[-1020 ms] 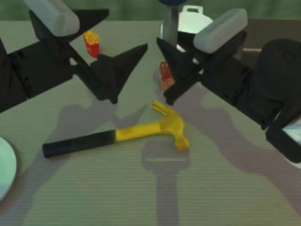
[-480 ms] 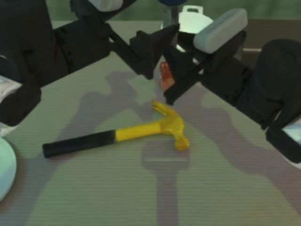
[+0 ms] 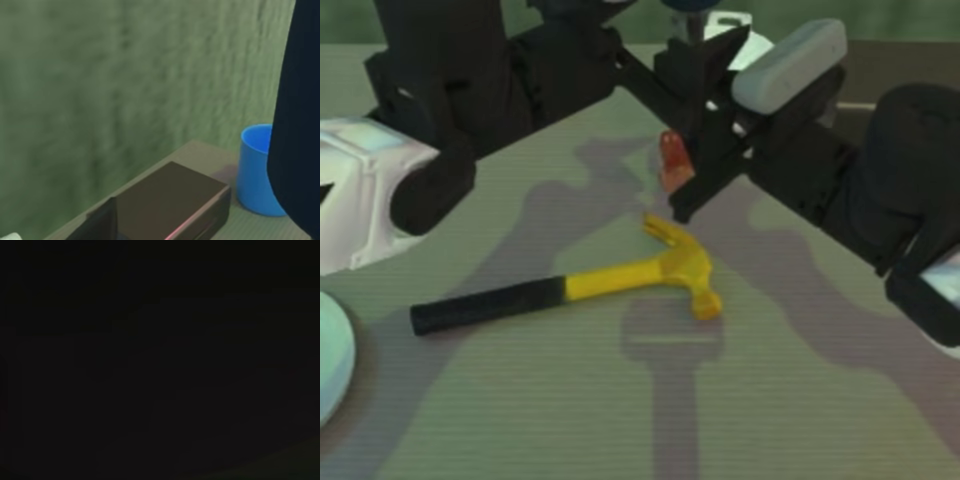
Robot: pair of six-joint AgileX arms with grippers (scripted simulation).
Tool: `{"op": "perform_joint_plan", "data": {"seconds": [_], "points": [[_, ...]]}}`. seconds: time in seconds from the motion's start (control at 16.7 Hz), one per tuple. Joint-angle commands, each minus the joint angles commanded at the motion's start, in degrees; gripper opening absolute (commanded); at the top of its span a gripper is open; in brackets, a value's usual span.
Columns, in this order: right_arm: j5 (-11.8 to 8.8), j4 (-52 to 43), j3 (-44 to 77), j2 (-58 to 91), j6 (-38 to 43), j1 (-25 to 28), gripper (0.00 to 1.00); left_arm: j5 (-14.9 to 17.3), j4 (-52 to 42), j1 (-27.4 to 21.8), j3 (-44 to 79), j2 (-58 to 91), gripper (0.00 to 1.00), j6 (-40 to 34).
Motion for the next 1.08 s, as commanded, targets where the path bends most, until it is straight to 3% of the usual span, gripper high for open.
{"op": "perform_joint_plan", "data": {"seconds": [0.06, 0.84, 1.08], "points": [[0.00, 0.00, 0.00, 0.00, 0.00, 0.00, 0.00, 0.00, 0.00, 0.00, 0.00, 0.00, 1.00, 0.00], [0.00, 0.00, 0.00, 0.00, 0.00, 0.00, 0.00, 0.00, 0.00, 0.00, 0.00, 0.00, 0.02, 0.00], [0.00, 0.00, 0.00, 0.00, 0.00, 0.00, 0.00, 0.00, 0.00, 0.00, 0.00, 0.00, 0.00, 0.00]]}}
